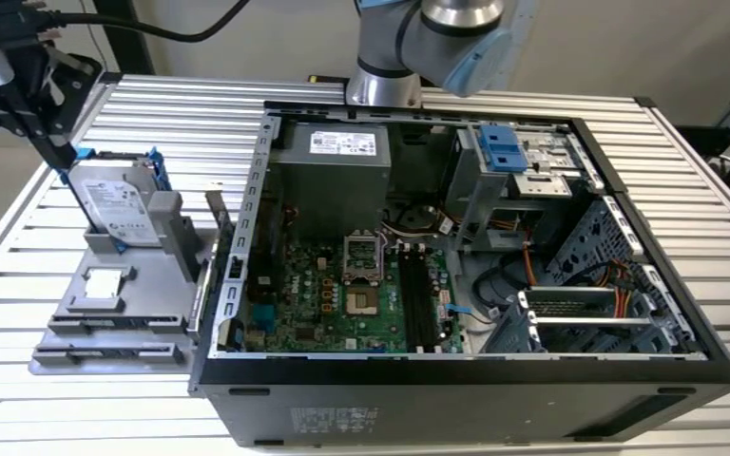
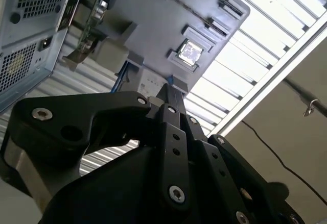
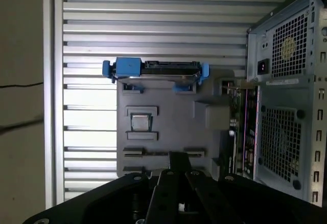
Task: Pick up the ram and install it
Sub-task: 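Reach for the ram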
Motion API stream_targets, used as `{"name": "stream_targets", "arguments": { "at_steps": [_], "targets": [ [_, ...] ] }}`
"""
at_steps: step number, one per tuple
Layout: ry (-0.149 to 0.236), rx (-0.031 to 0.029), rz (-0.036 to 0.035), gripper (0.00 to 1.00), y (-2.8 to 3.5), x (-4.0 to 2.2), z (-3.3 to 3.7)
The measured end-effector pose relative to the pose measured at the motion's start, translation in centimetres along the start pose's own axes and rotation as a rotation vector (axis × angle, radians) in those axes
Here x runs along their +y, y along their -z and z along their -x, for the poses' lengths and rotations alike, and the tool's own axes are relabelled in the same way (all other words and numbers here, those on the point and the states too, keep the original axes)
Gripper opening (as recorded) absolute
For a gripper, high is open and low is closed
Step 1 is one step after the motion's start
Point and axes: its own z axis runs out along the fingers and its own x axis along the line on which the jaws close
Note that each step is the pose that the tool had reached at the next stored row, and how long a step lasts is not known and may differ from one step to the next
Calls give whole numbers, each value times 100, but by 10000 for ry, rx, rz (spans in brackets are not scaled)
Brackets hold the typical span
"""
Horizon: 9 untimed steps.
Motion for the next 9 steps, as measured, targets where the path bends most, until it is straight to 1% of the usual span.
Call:
{"name": "stream_targets", "arguments": {
  "at_steps": [4, 9],
  "targets": [
    [-10, 0, 0, 0, 4, -84, 0],
    [-25, 0, 0, 0, 11, -218, 0]
  ]
}}
